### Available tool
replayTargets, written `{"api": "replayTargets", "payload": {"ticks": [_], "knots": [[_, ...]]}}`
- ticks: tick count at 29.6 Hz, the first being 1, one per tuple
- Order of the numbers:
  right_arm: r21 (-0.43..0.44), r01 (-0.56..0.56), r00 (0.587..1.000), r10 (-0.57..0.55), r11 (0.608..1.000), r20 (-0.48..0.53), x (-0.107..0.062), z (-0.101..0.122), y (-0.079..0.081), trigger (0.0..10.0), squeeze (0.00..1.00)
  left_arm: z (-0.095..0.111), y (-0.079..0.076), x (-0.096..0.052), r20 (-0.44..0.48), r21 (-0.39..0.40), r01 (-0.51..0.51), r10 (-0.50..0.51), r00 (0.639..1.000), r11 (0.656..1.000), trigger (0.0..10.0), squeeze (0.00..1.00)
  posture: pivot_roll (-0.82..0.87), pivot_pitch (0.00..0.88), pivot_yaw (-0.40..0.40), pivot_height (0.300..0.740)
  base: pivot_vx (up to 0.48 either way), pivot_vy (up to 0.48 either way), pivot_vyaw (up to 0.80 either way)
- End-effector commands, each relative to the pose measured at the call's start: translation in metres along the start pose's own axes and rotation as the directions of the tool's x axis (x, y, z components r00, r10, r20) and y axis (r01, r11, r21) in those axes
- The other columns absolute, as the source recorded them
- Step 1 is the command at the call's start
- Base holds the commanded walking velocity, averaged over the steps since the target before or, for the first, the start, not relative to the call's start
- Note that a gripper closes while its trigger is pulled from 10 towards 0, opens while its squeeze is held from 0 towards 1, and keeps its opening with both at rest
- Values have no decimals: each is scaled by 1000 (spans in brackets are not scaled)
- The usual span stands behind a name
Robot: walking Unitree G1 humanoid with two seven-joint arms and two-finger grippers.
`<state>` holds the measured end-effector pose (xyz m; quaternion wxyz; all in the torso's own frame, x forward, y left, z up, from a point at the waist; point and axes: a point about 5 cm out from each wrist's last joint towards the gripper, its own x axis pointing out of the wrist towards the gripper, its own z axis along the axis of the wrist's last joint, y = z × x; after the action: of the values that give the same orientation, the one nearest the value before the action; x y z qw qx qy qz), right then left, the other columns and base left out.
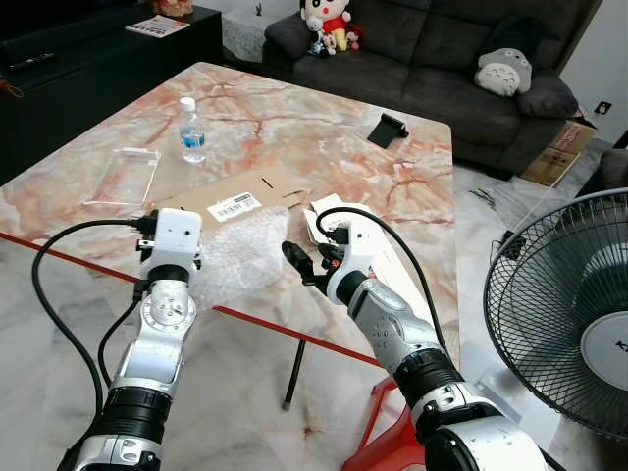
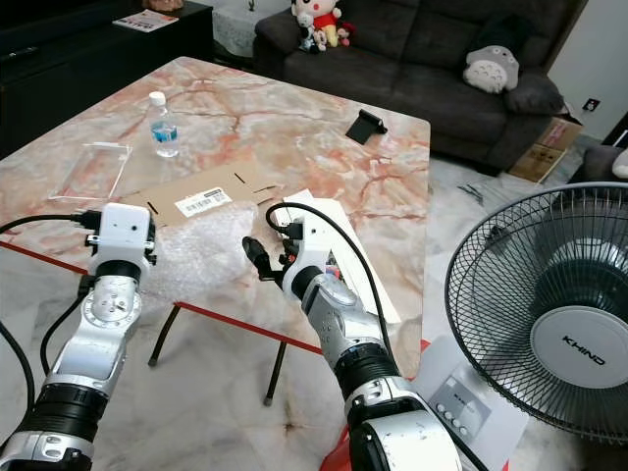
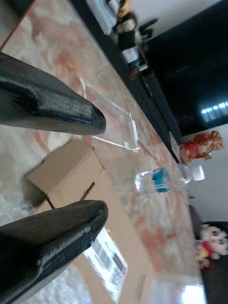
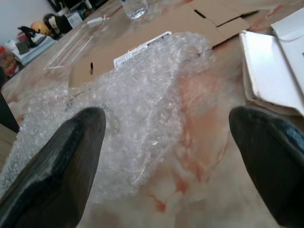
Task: Picking trash to rubbish bin
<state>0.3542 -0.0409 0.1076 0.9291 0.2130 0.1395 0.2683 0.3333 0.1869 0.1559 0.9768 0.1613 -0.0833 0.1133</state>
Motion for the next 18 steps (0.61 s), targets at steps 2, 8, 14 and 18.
{"api": "replayTargets", "payload": {"ticks": [2, 8, 14, 18], "knots": [[-18, 17, 991, -15, 1000, 132, 1, 21, 3, 10000, 0, 8, -13, -5, 56, -111, 53, -47, 997, 992, 10000, 0, 39, 0, -138, 740, 0, 0, 0], [-85, 165, 953, -137, 983, 269, -14, 57, -31, 10000, 0, 11, -24, -7, 45, -135, 69, -64, 997, 988, 10000, 0, 26, 11, -140, 740, 0, 146, 0], [-107, 198, 941, -158, 974, 299, -20, 65, -40, 10000, 0, 14, -26, -6, 58, -145, 77, -69, 996, 986, 10000, 0, 21, 15, -140, 740, 0, 356, -480], [-78, 196, 938, -164, 977, 304, -19, 60, -38, 10000, 0, 15, -26, -5, 62, -143, 78, -69, 996, 987, 10000, 0, 24, 13, -138, 740, 0, 359, 0]]}}
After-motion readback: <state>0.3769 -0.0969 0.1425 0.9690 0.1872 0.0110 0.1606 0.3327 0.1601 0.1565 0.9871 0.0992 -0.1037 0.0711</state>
